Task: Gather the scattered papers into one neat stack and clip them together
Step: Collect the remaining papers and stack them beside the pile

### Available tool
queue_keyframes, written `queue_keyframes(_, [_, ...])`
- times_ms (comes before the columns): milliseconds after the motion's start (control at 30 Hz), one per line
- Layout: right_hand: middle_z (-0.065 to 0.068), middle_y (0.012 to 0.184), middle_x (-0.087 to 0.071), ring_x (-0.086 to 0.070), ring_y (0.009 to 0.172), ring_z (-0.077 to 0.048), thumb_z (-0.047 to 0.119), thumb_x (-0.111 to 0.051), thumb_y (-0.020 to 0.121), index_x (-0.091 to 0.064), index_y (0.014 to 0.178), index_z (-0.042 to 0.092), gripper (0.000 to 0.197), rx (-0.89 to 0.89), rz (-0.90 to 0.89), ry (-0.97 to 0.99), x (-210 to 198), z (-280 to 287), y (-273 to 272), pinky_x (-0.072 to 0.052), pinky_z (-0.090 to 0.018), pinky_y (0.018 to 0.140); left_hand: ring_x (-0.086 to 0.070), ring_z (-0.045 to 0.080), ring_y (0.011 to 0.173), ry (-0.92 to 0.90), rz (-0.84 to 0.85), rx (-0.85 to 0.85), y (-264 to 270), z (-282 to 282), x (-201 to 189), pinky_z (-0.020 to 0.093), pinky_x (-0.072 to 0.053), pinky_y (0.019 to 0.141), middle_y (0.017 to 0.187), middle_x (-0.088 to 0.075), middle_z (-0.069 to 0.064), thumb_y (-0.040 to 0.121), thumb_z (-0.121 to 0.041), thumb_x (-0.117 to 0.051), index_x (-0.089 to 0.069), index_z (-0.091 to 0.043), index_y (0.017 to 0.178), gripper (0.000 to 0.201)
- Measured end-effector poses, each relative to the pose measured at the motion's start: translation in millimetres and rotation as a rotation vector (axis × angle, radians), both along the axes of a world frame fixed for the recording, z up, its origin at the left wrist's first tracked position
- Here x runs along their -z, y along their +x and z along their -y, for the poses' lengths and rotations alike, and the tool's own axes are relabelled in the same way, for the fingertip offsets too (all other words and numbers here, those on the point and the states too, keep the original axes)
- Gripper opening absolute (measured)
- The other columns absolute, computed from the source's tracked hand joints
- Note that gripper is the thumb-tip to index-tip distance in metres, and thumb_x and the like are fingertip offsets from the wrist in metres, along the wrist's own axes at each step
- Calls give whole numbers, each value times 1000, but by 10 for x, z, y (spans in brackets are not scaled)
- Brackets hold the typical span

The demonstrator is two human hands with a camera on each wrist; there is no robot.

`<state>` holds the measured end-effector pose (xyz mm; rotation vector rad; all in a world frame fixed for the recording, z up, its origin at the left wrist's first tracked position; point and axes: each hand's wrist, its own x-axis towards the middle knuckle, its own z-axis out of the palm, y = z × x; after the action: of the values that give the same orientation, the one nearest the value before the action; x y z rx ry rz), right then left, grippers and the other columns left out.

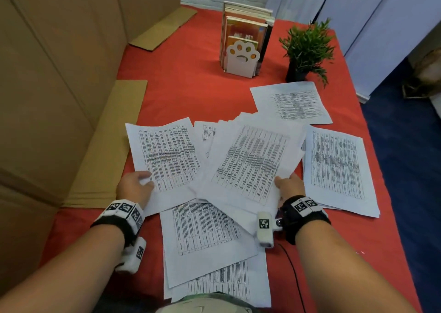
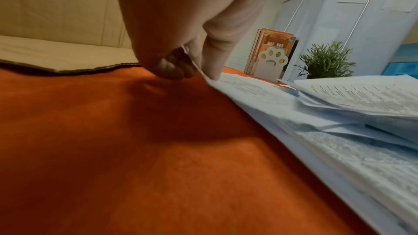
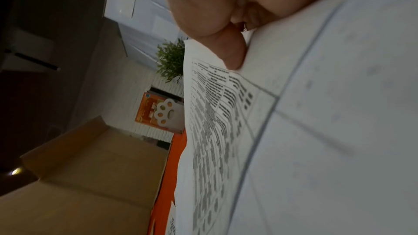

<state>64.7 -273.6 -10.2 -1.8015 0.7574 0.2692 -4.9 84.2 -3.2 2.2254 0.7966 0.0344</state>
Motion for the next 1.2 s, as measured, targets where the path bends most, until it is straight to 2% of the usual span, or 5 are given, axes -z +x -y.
queue_keyframes(233, [-24, 123, -58, -56, 111, -36, 10, -51, 90, -52, 119, -6, 34, 13, 16, -155, -148, -115, 144, -42, -33, 86, -58, 26, 108, -164, 27, 46, -166, 56, -63, 36, -45, 99, 118, -61, 6, 79, 12, -51, -67, -18, 101, 41])
queue_keyframes(367, [-24, 118, -58, -55, 93, -30, 10, -52, 88, -53, 113, -6, 29, -4, 47, -162, -124, -185, 170, -42, -35, 80, -62, 26, 65, -341, -214, 128, -326, 71, -57, 37, -56, 65, 91, -70, 10, 75, 9, -59, -66, -23, 102, 43])
queue_keyframes(633, [-23, 117, -48, -51, 91, -32, 13, -49, 88, -53, 111, -5, 29, 36, -35, -331, -184, -203, 139, -40, -33, 77, -20, 26, 143, -283, -188, 176, -455, 460, -30, 35, -22, 115, 156, -13, 9, 72, 19, -53, 10, -24, 148, 108])
queue_keyframes(900, [-10, 87, -50, -47, 84, -21, 1, -49, 88, -55, 94, -6, 11, -84, 53, -188, -125, -173, 47, -34, -22, 63, -41, 28, 106, -85, -346, 117, -498, 605, -67, 35, -36, 96, 138, -26, 11, 85, -7, -50, -36, -14, 131, 49])
queue_keyframes(1200, [-26, 91, -62, -62, 93, -39, -7, -45, 81, -55, 96, -10, 18, 35, 177, -242, -150, -63, 61, -49, -36, 74, -56, 29, 111, -276, -92, 115, -418, 383, -72, 32, -45, 91, 129, -52, 11, 76, 13, -60, -32, -16, 138, 75])
